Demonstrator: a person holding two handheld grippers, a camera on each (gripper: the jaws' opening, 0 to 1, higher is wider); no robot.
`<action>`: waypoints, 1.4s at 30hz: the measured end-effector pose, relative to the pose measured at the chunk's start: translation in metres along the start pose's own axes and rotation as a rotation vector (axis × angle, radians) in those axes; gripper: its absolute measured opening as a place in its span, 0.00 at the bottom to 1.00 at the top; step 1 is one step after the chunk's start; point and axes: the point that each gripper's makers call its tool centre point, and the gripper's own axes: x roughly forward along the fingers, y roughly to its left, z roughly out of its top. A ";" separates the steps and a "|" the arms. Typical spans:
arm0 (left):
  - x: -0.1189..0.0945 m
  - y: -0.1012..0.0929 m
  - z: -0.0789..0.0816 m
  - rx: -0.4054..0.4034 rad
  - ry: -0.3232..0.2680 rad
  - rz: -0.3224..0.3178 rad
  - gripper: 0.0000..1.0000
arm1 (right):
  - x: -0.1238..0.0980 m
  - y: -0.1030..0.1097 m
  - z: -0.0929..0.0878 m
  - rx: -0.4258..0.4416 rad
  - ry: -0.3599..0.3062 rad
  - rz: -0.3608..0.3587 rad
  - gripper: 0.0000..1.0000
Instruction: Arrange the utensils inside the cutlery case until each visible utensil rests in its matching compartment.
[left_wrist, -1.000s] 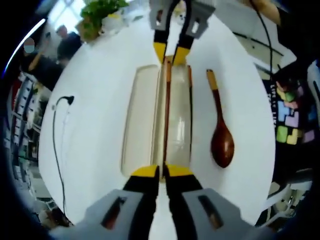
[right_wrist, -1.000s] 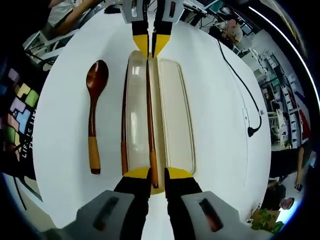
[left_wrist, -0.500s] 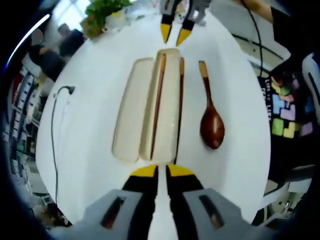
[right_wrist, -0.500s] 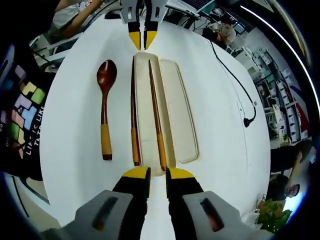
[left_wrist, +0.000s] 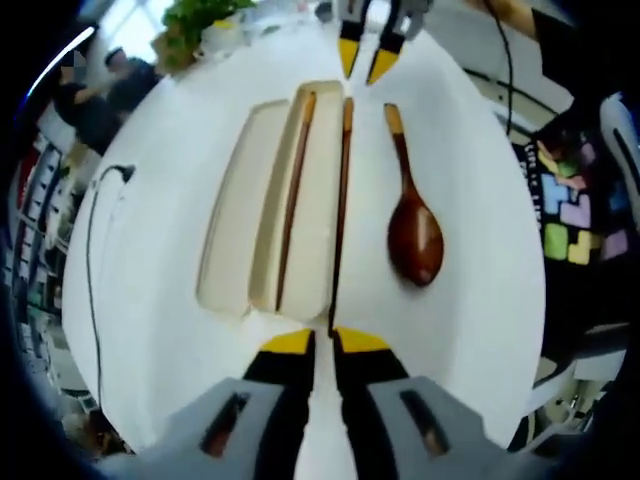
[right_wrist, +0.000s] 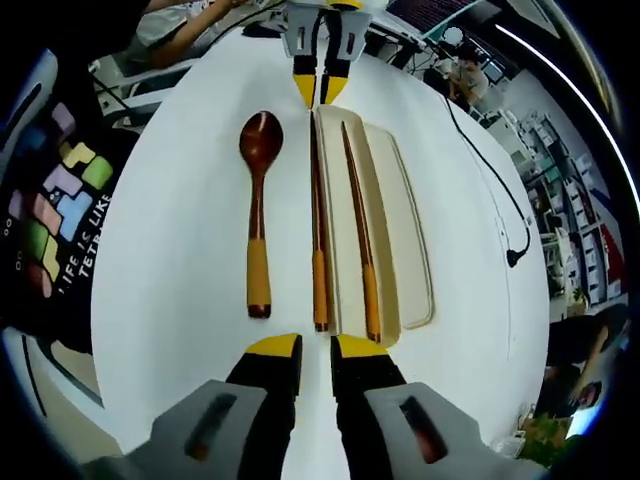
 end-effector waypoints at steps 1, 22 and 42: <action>0.001 -0.001 -0.001 0.001 0.001 -0.005 0.07 | 0.002 0.001 0.002 -0.009 -0.002 0.000 0.10; 0.008 -0.004 0.003 0.009 0.032 -0.057 0.04 | 0.018 0.003 0.006 0.002 0.000 0.046 0.11; 0.005 -0.003 0.003 0.073 0.021 -0.027 0.02 | 0.018 0.010 0.006 0.007 -0.005 0.096 0.05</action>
